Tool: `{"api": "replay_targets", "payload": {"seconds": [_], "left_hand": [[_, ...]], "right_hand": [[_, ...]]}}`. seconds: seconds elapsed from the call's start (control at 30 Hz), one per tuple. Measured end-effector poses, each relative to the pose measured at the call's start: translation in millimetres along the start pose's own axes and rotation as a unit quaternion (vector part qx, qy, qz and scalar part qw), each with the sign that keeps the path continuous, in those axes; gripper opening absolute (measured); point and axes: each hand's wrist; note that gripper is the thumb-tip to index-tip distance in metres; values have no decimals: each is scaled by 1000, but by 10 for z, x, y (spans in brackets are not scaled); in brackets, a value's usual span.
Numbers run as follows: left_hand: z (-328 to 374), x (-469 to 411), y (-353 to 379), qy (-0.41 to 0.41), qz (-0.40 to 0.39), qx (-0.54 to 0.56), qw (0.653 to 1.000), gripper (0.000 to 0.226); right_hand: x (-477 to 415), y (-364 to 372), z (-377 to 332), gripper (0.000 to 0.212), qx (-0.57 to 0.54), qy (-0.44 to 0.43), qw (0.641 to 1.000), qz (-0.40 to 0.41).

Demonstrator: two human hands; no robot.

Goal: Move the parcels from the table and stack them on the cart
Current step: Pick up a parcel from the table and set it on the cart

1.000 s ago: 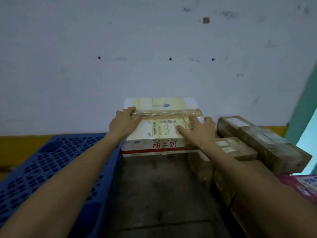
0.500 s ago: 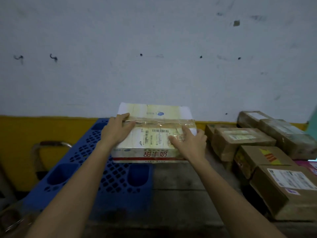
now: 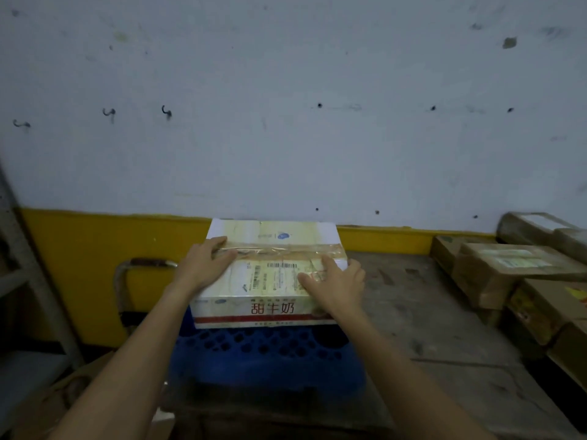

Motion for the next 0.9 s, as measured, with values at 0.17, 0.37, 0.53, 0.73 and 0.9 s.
{"api": "replay_targets", "payload": {"seconds": [0.17,0.37,0.53,0.73,0.9], "left_hand": [[-632,-280,-56,-13,-42,23,999,57],[-1157,-572,101,-16,-114,68,991,59],[-1210,-1025,217,-18,-140,60,988,61],[-1174,-1652,424,-39,-148,67,986,59],[-1157,-2250,607,-40,-145,71,986,58]], "right_hand": [[-45,533,-342,69,11,36,999,-38],[-193,901,-540,68,73,72,995,-19],[-527,1017,-602,65,90,82,992,-20],[-1124,1157,-667,66,101,97,990,-28],[-1801,1291,-665,65,101,93,990,-28]]}}
Point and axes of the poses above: each hand's wrist, its own x-axis away from the middle knuckle, its own y-axis out of the palm, z = x × y, and after that the axes turned 1 degree about y, right-handed
